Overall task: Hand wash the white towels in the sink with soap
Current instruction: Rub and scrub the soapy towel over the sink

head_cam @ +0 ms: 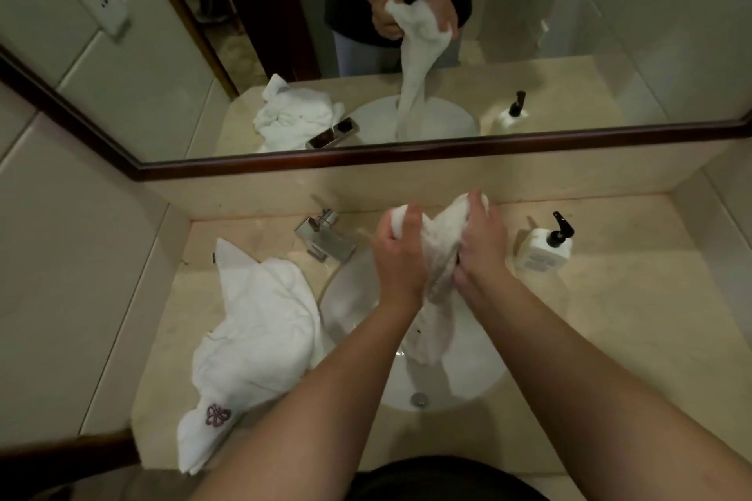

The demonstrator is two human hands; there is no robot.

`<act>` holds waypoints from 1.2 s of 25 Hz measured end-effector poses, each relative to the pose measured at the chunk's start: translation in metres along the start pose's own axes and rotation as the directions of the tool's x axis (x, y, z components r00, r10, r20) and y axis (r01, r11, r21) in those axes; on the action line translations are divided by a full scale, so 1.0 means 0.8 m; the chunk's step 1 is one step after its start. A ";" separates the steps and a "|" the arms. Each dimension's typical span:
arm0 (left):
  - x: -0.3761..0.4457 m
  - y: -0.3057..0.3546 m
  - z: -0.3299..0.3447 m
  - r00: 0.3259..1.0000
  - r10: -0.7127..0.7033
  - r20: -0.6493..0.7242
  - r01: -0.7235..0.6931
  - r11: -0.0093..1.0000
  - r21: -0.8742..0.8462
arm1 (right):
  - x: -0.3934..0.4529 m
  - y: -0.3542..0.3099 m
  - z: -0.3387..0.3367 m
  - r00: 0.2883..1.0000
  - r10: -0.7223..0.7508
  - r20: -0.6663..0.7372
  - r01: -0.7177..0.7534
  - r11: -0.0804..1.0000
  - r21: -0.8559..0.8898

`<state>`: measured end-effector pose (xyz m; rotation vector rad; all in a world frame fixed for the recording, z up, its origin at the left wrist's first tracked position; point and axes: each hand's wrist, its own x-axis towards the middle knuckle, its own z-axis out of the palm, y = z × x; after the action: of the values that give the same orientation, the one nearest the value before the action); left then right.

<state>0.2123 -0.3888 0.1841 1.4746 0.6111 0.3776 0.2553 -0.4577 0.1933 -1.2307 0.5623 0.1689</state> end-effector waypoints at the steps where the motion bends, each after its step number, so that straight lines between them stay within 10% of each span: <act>1: 0.001 0.003 0.007 0.995 -0.050 -0.081 0.048 0.998 -0.035 | -0.004 0.006 -0.001 1.000 -0.014 0.012 0.014 1.000 -0.022; 5: 0.015 0.010 0.018 0.938 -0.248 -0.244 0.211 0.963 -0.166 | -0.049 0.047 -0.018 0.968 -0.192 0.164 0.226 0.947 -0.228; 10: -0.006 0.003 0.019 0.966 -0.256 -0.018 0.256 0.966 -0.021 | -0.020 0.022 -0.013 0.938 -0.341 0.065 0.341 0.870 -0.357; 13: -0.008 0.000 0.016 0.988 -0.141 0.057 0.136 0.987 0.086 | -0.006 0.011 -0.004 0.958 -0.277 0.078 0.285 0.871 -0.400; 25: 0.022 0.003 0.004 0.904 -0.413 -0.115 0.411 0.911 -0.039 | -0.024 0.026 0.011 0.957 -0.169 0.235 0.271 0.810 -0.520; 30: 0.005 0.017 0.014 0.946 -0.302 0.120 0.297 0.953 0.062 | -0.003 0.006 0.012 0.977 -0.156 0.147 0.203 0.892 -0.404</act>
<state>0.2238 -0.3942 0.1969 1.4080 0.7311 0.0320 0.2542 -0.4469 0.1924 -1.6727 0.3175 0.2060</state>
